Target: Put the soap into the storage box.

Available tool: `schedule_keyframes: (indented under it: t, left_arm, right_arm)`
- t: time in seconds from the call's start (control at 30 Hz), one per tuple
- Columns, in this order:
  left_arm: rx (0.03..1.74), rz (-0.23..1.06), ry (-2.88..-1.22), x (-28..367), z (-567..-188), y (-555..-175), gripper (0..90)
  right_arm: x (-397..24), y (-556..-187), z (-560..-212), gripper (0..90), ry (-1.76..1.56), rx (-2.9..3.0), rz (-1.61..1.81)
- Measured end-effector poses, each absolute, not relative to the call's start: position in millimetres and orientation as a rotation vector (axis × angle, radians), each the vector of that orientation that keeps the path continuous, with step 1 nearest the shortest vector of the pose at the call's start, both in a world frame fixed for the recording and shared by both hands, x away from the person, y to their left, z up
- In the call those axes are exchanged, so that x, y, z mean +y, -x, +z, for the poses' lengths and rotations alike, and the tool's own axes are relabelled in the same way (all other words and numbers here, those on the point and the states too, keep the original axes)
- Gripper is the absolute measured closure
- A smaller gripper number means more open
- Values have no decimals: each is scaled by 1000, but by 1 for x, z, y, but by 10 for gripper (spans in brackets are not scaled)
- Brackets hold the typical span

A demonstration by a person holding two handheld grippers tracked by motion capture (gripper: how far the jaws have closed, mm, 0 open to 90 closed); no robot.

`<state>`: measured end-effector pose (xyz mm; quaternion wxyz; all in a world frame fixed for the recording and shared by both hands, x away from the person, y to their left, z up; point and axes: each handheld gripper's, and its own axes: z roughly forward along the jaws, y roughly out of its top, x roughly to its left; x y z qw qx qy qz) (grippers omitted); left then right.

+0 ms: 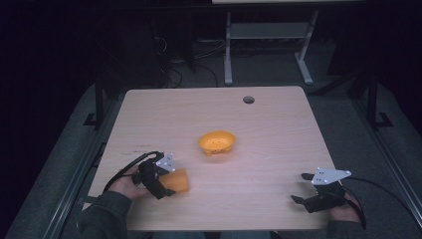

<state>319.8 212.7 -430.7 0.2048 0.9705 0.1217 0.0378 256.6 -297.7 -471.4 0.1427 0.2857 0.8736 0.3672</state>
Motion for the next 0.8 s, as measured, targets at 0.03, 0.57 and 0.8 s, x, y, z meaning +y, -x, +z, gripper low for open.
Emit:
schedule_keyframes:
  t: [0.03,0.57,0.8]
  left_arm:
    - [335,104,-2711,212,-432,-320,160]
    - [344,89,-2738,207,-444,-323,165]
    - [342,86,-2737,206,-446,-324,180]
  right_arm:
    - [-298,-257,-471,140,-824,2521,1059]
    - [-298,-257,-471,140,-822,2518,1062]
    - [-298,-257,-472,140,-825,2519,1062]
